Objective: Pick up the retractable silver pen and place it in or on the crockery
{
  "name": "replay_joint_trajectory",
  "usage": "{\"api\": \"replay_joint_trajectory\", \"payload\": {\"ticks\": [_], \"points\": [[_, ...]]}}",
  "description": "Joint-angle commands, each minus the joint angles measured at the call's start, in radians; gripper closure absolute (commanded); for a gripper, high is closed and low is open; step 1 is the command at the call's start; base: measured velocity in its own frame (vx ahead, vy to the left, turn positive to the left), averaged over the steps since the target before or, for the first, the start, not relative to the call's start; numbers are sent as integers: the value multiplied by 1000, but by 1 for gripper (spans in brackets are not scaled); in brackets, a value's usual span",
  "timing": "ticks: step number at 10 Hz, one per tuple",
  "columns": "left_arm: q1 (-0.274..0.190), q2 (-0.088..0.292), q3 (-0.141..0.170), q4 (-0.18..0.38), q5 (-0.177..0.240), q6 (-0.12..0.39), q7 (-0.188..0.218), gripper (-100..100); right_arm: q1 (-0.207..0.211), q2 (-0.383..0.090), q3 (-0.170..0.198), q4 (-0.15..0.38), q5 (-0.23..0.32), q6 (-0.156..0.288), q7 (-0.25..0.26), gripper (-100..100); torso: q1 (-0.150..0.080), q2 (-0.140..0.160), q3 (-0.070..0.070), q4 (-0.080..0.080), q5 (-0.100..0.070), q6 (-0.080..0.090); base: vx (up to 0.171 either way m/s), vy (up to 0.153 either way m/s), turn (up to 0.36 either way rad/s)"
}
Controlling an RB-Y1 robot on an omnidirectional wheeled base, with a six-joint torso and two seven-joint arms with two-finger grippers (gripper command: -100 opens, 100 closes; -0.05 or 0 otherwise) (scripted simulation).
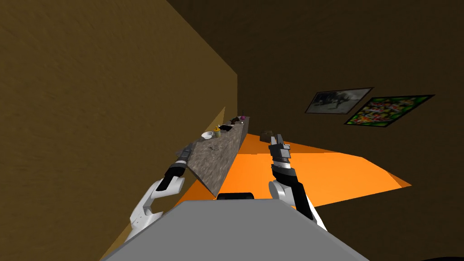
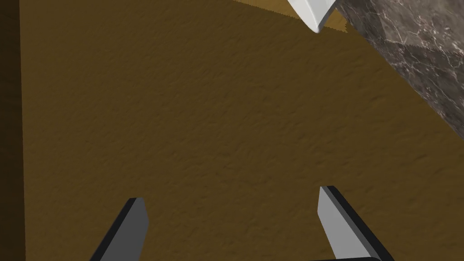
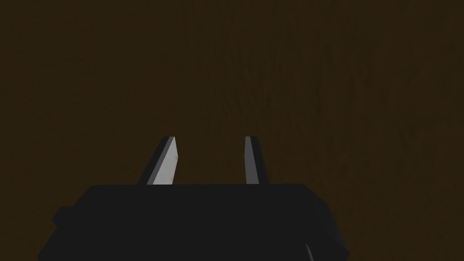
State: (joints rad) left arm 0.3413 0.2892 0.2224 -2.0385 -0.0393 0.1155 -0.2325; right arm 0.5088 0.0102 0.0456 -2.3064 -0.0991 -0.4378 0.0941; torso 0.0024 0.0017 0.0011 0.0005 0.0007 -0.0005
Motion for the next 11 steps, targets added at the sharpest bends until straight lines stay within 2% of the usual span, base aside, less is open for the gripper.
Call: {"api": "replay_joint_trajectory", "payload": {"ticks": [1, 2, 3, 4, 5, 6, 7, 9, 10, 11], "points": [[-19, 15, 27, 35, 0, 50, -15, -100, 0, 0, 0, 0, 0, 0, 0, 0, 0, 0, 0, 0, 0, 0, -46, 20, -201], [-19, 15, 27, 35, 0, 74, -15, -100, 0, 0, 0, 0, 0, 0, 0, 0, 0, 0, 0, 0, 0, 1, -38, 18, -112], [-35, 33, 53, 71, 3, 105, -26, -100, 0, 0, 0, 0, 0, 0, 0, 0, 0, 0, 0, 0, 0, 0, -47, 8, -215], [-35, 33, 53, 71, 3, 131, -26, -100, 0, 0, 0, 0, 0, 0, 0, 0, -1, 0, 0, 0, 0, 1, -38, 9, -98], [-52, 50, 78, 107, 6, 160, -37, -100, 0, 0, 0, 0, 0, 0, 0, 0, 0, 0, 0, 0, 0, 0, -33, 8, -179], [-52, 50, 78, 107, 6, 196, -37, -100, 0, 0, 0, 0, 0, 0, 0, 0, -1, -1, 0, 0, 0, 1, -28, 11, -116], [-69, 67, 102, 143, 10, 226, -48, -100, 0, 0, 0, 0, 0, 0, 0, 0, 0, -1, -1, 0, 0, 0, -34, 3, -225], [-69, 67, 102, 143, 10, 257, -48, -100, 0, 0, 0, 0, 0, 0, 0, 0, -1, -1, -1, 0, 0, 0, -18, 4, -45], [-88, 84, 125, 180, 14, 298, -59, -100, 0, 0, 0, 0, 0, 0, 0, 0, -1, -2, -1, 0, 0, -1, -18, -4, -159], [-88, 84, 125, 180, 14, 320, -59, -100, 0, 0, 0, 0, 0, 0, 0, 0, -1, -2, -1, 0, 0, 0, -20, 0, -146]]}}
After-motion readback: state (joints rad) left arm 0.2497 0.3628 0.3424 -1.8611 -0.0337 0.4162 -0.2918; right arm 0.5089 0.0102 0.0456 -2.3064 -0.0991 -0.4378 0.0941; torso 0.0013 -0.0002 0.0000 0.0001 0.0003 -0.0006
